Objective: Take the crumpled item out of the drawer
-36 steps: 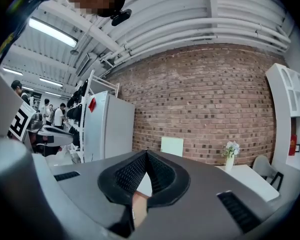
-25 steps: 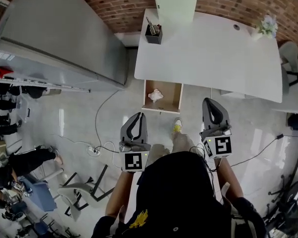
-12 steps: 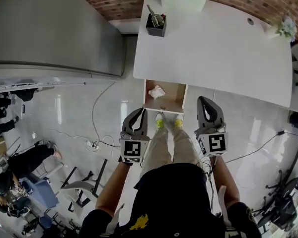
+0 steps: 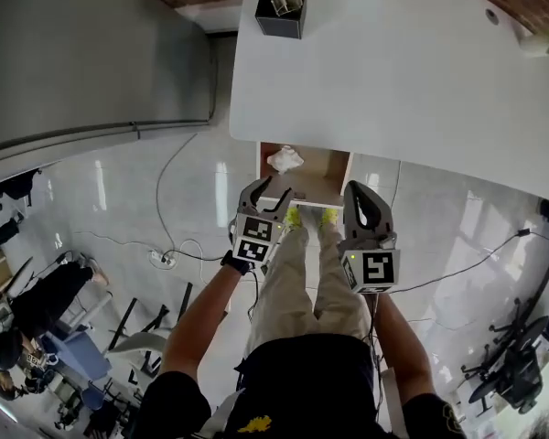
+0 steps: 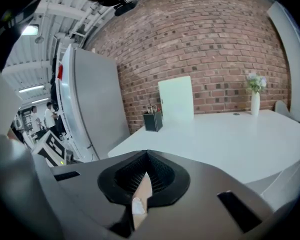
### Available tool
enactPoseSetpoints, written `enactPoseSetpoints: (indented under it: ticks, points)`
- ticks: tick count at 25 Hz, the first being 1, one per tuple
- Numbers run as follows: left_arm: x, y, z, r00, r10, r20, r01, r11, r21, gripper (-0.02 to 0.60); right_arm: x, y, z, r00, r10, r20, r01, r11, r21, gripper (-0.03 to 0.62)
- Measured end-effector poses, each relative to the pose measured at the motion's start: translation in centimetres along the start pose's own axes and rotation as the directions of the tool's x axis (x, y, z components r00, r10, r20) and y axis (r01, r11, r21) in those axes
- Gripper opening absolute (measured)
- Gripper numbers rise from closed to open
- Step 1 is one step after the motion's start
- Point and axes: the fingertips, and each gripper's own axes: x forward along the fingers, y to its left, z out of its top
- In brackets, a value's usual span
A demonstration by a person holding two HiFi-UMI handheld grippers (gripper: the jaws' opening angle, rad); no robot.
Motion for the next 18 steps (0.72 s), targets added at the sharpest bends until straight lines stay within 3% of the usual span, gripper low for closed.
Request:
enactPoseSetpoints:
  ticks: [5,9,18]
  points:
    - [9.2,0.9,-5.8,0.993,-0.032,-0.113,0.021,0.995,-0.097,0.302,2.3,0.5,-3.5,0.999,-0.014,-0.032,0.016,0.998,0.067,0.025]
    - [15.2,2.5,-10.2,0.979,-0.021,-0.205,-0.011,0.988,-0.155,0.310,3.9,0.8,-7.2,0.998,0.018,-0.068,-0.014,0.998,0.060,0.025]
    - [21.8,4.9,-16.5,0.944,0.010,-0.330,-0.085,0.973,-0.213,0.310,5.8,-2.8,-11.9,0.992,-0.039,-0.117,0.050,0.994,0.092,0.025]
